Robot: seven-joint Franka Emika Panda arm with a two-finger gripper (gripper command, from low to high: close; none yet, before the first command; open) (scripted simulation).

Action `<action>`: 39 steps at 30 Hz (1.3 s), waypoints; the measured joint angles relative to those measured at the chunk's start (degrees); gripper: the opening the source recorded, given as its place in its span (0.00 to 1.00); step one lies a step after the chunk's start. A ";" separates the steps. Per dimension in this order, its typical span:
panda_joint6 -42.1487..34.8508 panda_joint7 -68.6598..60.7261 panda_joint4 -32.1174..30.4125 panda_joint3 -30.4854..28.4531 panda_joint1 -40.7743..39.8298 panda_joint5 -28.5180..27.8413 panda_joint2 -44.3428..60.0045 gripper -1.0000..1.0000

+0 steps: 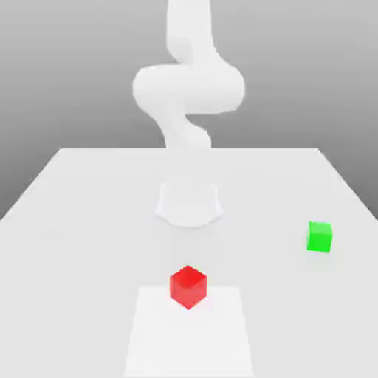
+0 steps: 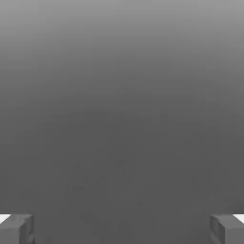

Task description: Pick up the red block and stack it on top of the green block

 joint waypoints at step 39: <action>28.83 38.45 -33.05 4.03 -3.18 0.05 37.12 0.00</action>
